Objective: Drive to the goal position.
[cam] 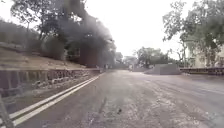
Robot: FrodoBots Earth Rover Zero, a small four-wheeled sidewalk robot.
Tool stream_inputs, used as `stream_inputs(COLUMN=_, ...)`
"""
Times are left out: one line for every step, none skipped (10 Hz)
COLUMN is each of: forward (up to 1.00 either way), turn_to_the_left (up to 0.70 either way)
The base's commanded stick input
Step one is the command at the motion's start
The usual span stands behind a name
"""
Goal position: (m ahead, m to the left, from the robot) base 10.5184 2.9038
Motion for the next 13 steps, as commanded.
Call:
stream_inputs(forward=0.7, turn_to_the_left=0.0)
stream_inputs(forward=0.7, turn_to_the_left=0.0)
stream_inputs(forward=0.7, turn_to_the_left=0.0)
stream_inputs(forward=0.7, turn_to_the_left=0.03)
stream_inputs(forward=0.7, turn_to_the_left=0.08)
stream_inputs(forward=0.7, turn_to_the_left=0.13)
stream_inputs(forward=0.7, turn_to_the_left=0.14)
stream_inputs(forward=0.7, turn_to_the_left=0.14)
stream_inputs(forward=0.7, turn_to_the_left=0.0)
stream_inputs(forward=0.7, turn_to_the_left=0.0)
stream_inputs(forward=0.7, turn_to_the_left=0.0)
stream_inputs(forward=0.7, turn_to_the_left=0.0)
stream_inputs(forward=0.7, turn_to_the_left=0.0)
